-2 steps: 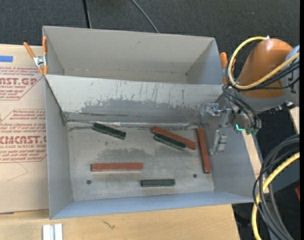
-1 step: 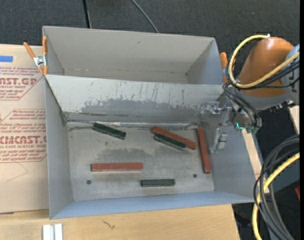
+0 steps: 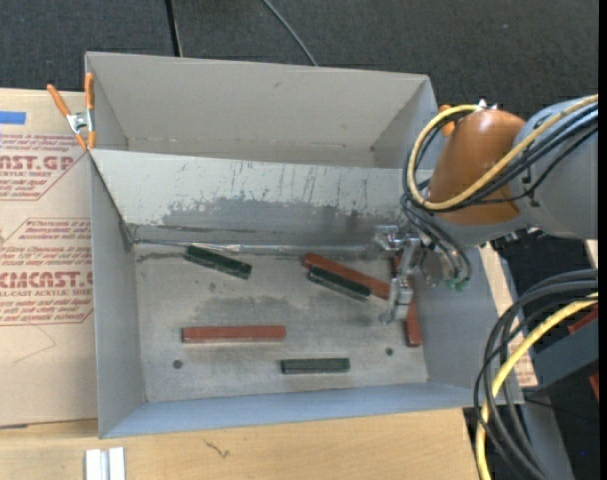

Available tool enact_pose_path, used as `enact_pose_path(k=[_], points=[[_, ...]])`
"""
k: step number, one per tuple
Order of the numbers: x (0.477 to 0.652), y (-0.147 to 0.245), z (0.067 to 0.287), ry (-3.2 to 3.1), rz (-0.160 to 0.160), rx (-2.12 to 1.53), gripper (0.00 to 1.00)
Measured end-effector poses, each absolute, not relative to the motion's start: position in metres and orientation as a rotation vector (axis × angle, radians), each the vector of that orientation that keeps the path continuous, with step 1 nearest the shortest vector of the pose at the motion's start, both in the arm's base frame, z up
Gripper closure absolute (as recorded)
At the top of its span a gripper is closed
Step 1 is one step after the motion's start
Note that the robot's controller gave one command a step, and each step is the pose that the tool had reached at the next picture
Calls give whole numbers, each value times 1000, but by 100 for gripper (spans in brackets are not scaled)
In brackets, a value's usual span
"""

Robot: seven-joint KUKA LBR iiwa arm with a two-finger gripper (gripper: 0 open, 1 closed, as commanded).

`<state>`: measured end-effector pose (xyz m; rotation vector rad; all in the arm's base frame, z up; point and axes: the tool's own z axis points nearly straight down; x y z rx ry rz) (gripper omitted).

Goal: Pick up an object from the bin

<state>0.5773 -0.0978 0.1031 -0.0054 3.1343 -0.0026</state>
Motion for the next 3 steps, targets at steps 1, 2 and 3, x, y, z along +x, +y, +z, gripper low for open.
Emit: enact_pose_path(k=[1,2,3], points=[[594,-107,73,3137,1,93,100],[594,-107,73,3137,0,93,100],[581,-139,260,3131,-5,-39,100]])
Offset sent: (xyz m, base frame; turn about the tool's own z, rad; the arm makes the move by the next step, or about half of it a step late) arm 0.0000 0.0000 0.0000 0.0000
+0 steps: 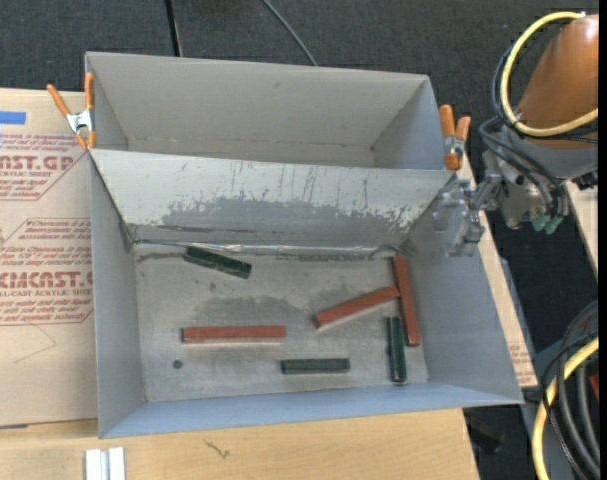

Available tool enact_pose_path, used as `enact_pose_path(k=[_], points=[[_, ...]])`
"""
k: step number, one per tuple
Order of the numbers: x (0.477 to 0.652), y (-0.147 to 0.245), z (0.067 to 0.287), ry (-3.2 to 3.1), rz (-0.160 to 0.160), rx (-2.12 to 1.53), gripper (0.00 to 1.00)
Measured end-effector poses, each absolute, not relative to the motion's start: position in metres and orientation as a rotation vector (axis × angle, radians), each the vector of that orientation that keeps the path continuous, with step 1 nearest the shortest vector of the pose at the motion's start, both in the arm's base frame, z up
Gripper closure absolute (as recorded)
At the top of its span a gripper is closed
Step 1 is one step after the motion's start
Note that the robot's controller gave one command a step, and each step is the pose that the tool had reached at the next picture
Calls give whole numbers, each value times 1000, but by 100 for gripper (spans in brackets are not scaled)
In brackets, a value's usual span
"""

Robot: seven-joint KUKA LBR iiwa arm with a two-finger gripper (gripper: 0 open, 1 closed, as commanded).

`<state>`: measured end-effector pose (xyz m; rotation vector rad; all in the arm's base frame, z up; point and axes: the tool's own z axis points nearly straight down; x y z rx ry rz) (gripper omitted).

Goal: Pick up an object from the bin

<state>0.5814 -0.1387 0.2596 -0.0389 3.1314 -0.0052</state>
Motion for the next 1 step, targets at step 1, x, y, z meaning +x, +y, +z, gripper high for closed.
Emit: enact_pose_path(k=[1], points=[[580,-138,256,3138,-2,-40,0]])
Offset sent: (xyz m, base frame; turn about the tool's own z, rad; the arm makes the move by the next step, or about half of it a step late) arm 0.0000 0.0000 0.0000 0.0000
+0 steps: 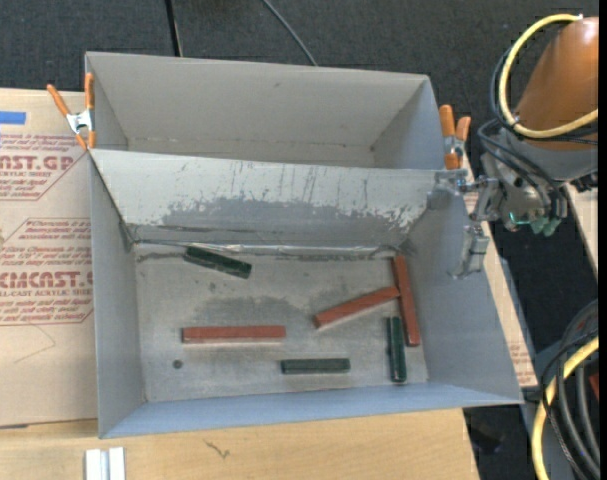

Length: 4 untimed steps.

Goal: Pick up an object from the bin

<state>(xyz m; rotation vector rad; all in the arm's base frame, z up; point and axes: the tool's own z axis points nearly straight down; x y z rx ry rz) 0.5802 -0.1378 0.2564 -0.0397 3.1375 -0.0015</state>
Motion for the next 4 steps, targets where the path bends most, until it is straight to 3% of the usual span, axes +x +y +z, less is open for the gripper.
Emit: enact_pose_path(k=[1,2,3,4], points=[[580,-138,256,3138,-2,-40,0],[557,-126,197,3134,-3,-53,0],[559,-94,123,3127,-3,-232,0],[561,-89,92,3073,5,-667,0]])
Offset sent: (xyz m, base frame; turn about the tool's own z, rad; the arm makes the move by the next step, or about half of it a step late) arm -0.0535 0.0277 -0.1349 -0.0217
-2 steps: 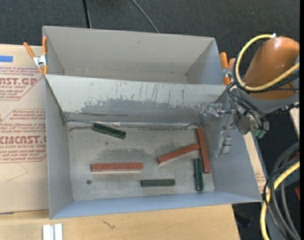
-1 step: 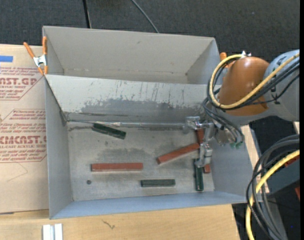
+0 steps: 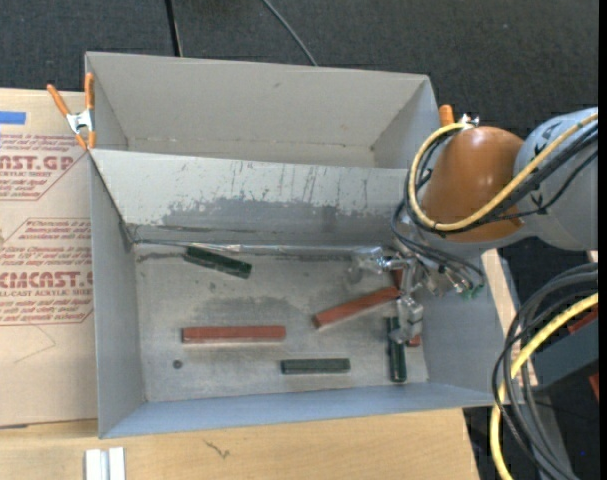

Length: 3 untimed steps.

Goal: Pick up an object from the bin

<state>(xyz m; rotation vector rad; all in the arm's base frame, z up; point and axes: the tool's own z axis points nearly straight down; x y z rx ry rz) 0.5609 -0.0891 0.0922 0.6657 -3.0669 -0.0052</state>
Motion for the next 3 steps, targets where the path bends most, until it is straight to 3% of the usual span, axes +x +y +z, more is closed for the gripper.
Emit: enact_pose_path(k=[1,2,3], points=[[578,-71,70,-3042,-2,791,100],[578,-71,70,-3042,-2,791,100],[586,-37,223,-3029,1,854,100]])
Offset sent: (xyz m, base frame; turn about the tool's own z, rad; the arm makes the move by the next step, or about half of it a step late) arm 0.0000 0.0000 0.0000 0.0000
